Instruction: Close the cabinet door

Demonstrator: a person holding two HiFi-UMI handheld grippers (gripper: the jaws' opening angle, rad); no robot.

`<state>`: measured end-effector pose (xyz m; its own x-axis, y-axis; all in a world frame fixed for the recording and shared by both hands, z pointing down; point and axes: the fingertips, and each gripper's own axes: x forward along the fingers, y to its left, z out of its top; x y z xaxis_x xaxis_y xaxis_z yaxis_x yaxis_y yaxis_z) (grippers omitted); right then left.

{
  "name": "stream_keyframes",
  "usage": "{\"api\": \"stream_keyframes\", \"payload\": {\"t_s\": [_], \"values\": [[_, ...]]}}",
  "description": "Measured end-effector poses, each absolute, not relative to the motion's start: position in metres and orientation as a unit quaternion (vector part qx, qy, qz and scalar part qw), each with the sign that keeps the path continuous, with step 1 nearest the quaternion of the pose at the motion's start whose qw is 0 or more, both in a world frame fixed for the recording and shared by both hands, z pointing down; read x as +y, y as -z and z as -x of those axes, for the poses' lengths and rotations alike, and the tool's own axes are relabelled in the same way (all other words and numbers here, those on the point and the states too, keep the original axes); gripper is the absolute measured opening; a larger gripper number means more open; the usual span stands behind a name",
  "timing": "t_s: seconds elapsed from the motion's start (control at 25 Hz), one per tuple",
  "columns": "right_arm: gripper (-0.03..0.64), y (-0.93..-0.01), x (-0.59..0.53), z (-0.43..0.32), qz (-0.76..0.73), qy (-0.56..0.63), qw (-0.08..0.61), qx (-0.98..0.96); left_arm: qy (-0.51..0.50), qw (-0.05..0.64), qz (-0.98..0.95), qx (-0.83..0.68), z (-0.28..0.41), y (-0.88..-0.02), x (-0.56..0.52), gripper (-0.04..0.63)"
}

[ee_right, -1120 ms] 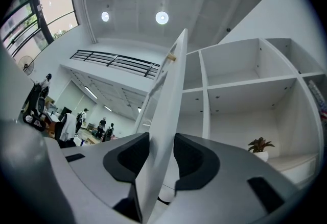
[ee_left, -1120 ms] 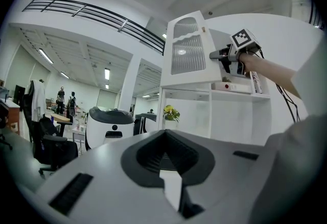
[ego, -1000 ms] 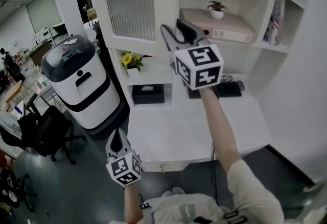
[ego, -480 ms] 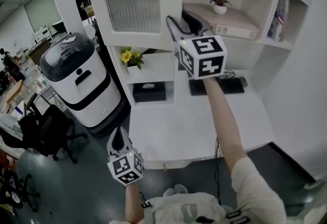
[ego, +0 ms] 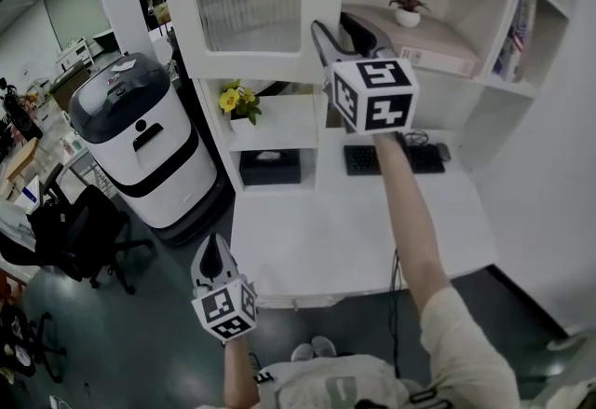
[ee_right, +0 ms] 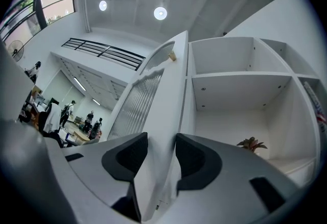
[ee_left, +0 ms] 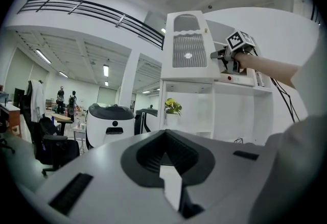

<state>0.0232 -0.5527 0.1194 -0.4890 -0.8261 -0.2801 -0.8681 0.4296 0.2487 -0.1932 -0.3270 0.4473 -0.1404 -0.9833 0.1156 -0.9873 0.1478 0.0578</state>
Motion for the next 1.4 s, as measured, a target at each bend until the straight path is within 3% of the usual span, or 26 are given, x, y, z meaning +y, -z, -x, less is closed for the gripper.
{"api": "stream_keyframes", "payload": {"t_s": [1.4], "values": [[0.156,-0.119,-0.609,-0.026,0.537,-0.175,0.040,0.824,-0.026,0.065,-0.634,-0.770,0.208,-0.457,-0.328,0.005]]}}
